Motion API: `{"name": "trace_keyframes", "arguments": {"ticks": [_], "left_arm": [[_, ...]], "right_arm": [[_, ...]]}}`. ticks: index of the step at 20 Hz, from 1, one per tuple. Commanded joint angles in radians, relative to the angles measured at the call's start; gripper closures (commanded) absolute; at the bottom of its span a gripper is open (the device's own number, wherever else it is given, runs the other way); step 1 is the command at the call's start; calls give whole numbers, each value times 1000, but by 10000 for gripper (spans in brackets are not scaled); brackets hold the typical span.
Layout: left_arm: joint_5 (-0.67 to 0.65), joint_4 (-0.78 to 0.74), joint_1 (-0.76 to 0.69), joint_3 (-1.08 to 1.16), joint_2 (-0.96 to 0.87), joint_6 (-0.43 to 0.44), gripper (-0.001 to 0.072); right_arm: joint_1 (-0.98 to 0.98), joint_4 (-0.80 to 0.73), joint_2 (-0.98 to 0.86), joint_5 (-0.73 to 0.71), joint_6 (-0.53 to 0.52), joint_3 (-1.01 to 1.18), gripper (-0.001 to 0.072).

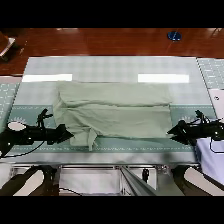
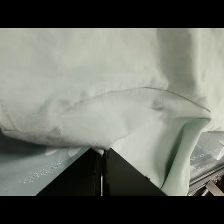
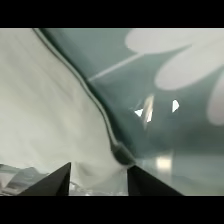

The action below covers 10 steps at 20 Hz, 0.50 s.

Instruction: Fold the shirts.

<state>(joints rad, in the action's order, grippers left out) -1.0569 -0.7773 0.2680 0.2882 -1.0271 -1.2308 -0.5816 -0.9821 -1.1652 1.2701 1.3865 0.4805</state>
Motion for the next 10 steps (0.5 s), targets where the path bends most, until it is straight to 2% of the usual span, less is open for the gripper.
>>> {"name": "trace_keyframes", "arguments": {"ticks": [1, 3, 4, 5, 6, 10], "left_arm": [[3, 1, 0, 0, 0, 0, 681], [3, 2, 0, 0, 0, 0, 681], [3, 8, 0, 0, 0, 0, 680], [3, 18, 0, 2, 0, 2, 681], [2, 27, 0, 8, 0, 16, 681], [-13, 46, 1, 140, 5, 15, 681]], "right_arm": [[0, 92, -33, -58, -24, 0, 305], [31, 113, -39, -79, -25, 0, 333], [63, 119, -41, -95, -27, 0, 407], [97, 121, -41, -104, -42, 4, 528], [125, 122, -41, -99, -83, 21, 696], [145, 119, -41, -28, -97, 170, 693]]}}
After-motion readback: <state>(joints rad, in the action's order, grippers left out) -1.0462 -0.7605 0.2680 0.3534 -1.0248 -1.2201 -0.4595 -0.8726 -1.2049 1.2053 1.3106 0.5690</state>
